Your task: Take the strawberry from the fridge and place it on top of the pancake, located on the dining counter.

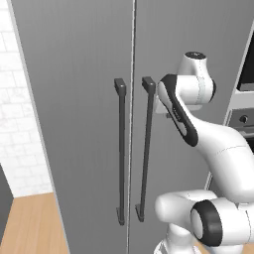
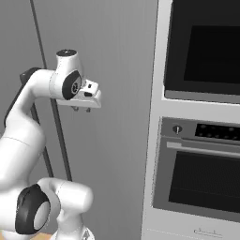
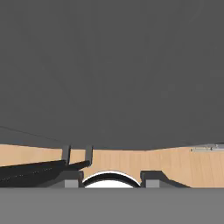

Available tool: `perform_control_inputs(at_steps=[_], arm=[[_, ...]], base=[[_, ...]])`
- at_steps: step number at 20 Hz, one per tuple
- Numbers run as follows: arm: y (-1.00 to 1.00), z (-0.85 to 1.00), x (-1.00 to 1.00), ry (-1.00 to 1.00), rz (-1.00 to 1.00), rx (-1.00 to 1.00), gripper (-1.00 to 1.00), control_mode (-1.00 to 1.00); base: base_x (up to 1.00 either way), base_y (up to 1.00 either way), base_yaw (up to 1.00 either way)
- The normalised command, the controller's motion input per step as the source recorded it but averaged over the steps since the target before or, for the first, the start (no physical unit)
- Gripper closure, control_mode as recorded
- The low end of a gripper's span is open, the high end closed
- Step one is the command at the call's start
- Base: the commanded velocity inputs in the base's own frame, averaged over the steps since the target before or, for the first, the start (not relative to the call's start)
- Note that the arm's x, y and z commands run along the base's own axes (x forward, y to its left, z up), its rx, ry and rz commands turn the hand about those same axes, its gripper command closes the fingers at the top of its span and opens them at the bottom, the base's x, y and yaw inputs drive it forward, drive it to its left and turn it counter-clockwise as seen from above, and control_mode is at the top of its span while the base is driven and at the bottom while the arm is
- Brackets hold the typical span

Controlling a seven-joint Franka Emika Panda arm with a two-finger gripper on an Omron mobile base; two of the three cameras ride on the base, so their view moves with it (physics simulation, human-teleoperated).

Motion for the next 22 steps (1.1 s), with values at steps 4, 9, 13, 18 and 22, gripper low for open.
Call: perform_control_inputs(at_steps=[4, 9, 13, 18, 22], arm=[[0.04, 0.00, -0.32, 0.00, 0.04, 0.00, -1.00, -1.00], [0.08, 0.00, -0.97, -0.07, 0.03, 0.00, -1.00, -1.00], [0.12, -0.01, -0.78, 0.00, 0.00, 0.00, -1.00, -1.00], [0.12, 0.00, -0.48, 0.00, 0.00, 0.00, -1.00, -1.00], [0.00, 0.00, -0.31, 0.00, 0.00, 0.00, -1.00, -1.00]], base=[[0.00, 0.00, 0.00], [0.00, 0.00, 0.00], [0.00, 0.00, 0.00], [0.00, 0.00, 0.00], [0.00, 0.00, 0.00]])
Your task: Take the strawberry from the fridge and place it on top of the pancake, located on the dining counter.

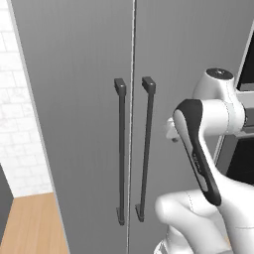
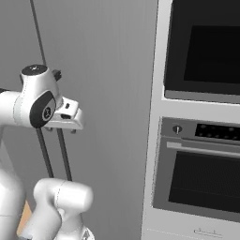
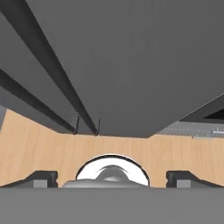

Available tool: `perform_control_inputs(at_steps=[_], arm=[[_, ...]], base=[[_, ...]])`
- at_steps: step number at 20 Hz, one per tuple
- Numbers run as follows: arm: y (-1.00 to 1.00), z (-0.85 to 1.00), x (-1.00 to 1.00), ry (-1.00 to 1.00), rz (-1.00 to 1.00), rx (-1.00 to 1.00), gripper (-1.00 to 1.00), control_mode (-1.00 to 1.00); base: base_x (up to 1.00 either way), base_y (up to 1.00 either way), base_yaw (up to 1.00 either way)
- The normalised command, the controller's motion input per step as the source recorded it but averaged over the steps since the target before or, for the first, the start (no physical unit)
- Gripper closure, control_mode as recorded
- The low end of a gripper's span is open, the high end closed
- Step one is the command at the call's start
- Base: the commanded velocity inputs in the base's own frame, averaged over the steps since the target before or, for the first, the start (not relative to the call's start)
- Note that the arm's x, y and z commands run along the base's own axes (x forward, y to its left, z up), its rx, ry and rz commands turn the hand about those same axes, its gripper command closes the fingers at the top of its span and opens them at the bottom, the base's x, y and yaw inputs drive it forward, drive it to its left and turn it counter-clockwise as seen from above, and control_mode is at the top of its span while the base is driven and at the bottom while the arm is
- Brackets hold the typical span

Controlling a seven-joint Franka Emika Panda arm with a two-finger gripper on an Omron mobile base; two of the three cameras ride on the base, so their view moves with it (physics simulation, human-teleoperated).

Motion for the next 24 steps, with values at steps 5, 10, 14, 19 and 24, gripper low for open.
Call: perform_control_inputs(at_steps=[5, 10, 14, 19, 24], arm=[[0.02, 0.00, -0.57, -0.04, 0.00, 0.00, -1.00, -1.00], [0.00, 0.00, 0.00, 0.00, 0.00, 0.00, -1.00, 1.00], [0.00, 0.00, 0.00, 0.00, 0.00, 0.00, -1.00, 1.00], [0.00, 0.00, 0.00, 0.00, 0.00, 0.00, -1.00, 1.00], [0.00, 0.00, 0.00, 0.00, 0.00, 0.00, -1.00, 1.00]], base=[[0.00, 0.00, 0.00], [-0.62, 0.41, 0.00], [-0.12, 0.46, 0.00], [-0.44, 0.06, 0.00], [-0.75, 0.01, 0.00]])
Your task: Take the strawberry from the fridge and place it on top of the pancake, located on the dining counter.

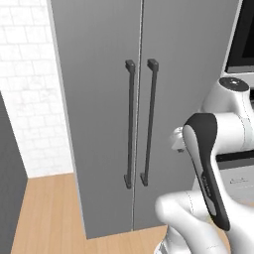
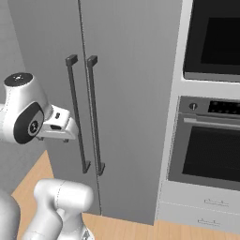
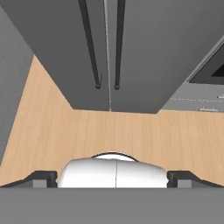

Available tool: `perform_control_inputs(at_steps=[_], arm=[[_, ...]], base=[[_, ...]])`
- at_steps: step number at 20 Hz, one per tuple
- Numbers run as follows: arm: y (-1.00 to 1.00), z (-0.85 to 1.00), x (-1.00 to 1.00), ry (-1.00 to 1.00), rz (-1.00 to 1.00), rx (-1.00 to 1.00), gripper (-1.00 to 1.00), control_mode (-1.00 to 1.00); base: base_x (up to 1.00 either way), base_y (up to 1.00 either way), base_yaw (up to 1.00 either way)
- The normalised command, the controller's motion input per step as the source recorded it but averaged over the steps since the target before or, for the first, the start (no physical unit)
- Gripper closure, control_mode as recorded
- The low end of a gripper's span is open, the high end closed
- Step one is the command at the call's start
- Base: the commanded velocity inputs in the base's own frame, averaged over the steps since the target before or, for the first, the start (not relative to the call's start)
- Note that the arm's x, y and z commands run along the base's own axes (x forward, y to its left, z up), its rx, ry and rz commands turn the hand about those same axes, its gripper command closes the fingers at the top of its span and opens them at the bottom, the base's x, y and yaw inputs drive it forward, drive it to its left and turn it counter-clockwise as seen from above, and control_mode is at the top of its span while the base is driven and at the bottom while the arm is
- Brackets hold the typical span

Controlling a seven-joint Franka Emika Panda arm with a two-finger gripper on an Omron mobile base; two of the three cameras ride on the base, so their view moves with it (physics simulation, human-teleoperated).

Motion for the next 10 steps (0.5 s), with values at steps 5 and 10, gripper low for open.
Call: perform_control_inputs(at_steps=[5, 10], arm=[[0.00, 0.00, 0.03, 0.00, 0.00, 0.00, -1.00, -1.00], [0.00, 0.00, 0.88, -0.08, 0.00, 0.00, -1.00, -1.00]], base=[[-0.16, 0.00, 0.00], [0.00, 0.00, 0.00]])
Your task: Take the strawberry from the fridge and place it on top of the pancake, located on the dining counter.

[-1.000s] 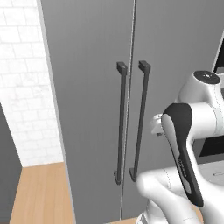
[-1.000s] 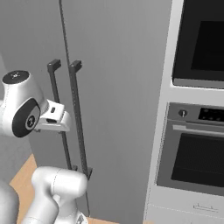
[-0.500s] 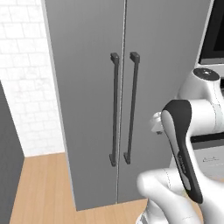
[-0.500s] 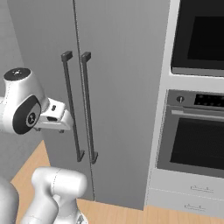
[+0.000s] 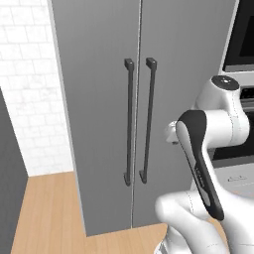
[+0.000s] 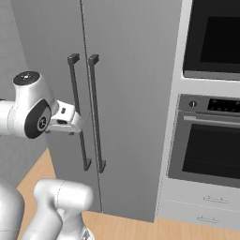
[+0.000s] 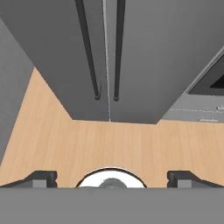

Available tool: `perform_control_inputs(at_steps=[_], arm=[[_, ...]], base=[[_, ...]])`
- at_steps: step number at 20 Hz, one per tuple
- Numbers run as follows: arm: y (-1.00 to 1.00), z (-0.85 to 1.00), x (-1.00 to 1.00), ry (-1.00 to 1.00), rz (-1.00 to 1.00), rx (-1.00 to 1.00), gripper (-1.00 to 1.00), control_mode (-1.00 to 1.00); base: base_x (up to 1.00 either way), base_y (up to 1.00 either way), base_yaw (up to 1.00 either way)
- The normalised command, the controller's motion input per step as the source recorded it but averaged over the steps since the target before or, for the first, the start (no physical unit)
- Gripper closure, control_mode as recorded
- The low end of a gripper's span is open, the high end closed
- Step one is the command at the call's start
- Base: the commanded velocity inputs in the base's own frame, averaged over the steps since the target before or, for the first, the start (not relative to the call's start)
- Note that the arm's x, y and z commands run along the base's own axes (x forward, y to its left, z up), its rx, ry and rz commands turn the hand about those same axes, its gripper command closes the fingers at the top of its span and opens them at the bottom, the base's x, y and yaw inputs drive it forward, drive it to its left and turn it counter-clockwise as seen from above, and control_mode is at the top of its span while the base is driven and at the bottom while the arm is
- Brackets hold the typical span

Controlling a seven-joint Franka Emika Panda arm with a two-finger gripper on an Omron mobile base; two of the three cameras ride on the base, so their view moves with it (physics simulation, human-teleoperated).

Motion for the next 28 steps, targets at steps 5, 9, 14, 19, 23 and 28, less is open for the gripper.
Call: perform_control_inputs(at_steps=[5, 9, 14, 19, 23, 28], arm=[[0.00, -0.01, 0.51, -0.27, 0.02, 0.00, -1.00, -1.00], [0.00, -0.02, 0.49, -0.14, 0.00, 0.00, -1.00, -1.00], [0.00, 0.00, 0.20, -0.05, 0.00, 0.00, -1.00, -1.00], [0.00, -0.02, 0.44, 0.00, 0.00, 0.00, -1.00, -1.00], [0.00, 0.00, 0.31, 0.00, 0.00, 0.00, -1.00, -1.00], [0.00, 0.00, 0.38, 0.00, 0.00, 0.00, -1.00, -1.00]], base=[[0.00, 0.00, 0.00], [0.00, 0.00, 0.00], [0.00, 0.00, 0.00], [0.00, 0.00, 0.00], [0.00, 0.00, 0.00], [0.00, 0.00, 0.00]])
